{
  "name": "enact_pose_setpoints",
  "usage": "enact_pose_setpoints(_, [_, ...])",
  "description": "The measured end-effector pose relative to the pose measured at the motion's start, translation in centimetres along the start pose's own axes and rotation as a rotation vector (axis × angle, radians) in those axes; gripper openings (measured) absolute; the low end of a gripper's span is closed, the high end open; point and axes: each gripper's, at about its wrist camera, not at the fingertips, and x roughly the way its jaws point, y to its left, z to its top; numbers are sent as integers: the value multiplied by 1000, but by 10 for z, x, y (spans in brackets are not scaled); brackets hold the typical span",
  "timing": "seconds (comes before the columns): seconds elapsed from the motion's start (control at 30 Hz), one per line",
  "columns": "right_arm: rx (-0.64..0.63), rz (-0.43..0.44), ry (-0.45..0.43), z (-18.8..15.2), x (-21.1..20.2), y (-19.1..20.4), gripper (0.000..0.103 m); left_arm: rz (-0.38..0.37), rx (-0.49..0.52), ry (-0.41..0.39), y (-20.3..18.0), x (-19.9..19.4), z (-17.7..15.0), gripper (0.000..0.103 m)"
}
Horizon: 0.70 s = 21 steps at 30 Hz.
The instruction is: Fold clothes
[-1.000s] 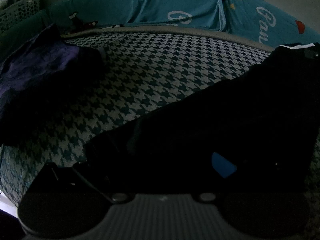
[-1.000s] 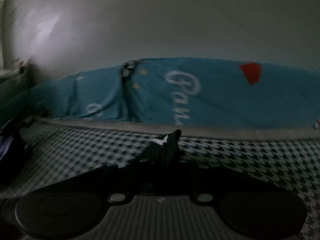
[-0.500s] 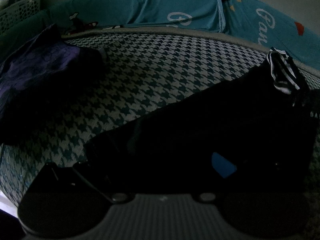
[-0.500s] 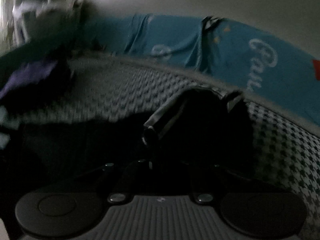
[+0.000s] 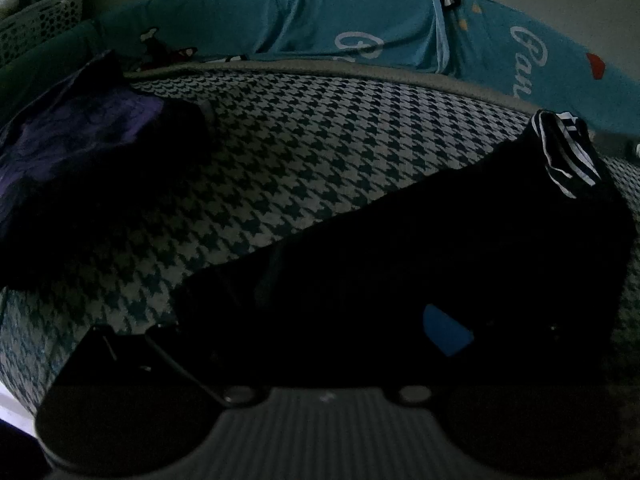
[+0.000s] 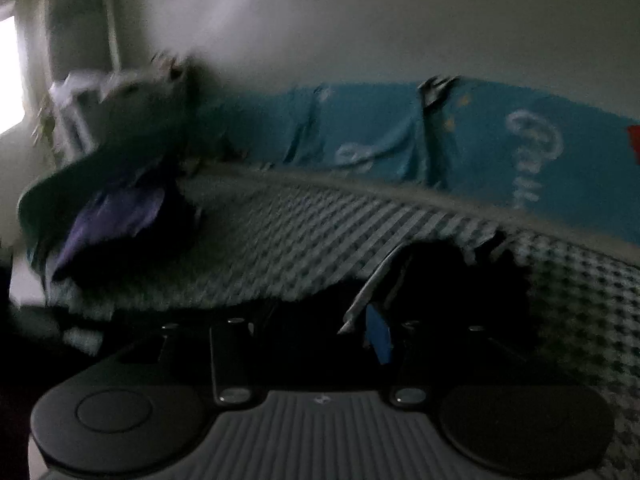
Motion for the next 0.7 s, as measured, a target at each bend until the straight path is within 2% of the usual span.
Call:
enact_pose_setpoints(0.27, [108, -229, -84, 10, 9, -36, 47, -4, -7, 3, 2, 0, 0, 103])
enact_pose_setpoints(0.6, [136, -329, -55, 12, 45, -53, 47, -8, -8, 8, 3, 1, 1, 103])
enact_pose_setpoints(0.63, [137, -339, -51, 11, 48, -54, 38, -9, -8, 8, 3, 1, 1, 103])
enact_pose_setpoints(0.67, [139, -348, -48, 11, 50, -55, 25, -9, -9, 8, 4, 1, 1, 103])
enact_pose_setpoints(0.7, [143, -357, -44, 10, 51, -56, 19, -9, -11, 7, 4, 1, 1, 103])
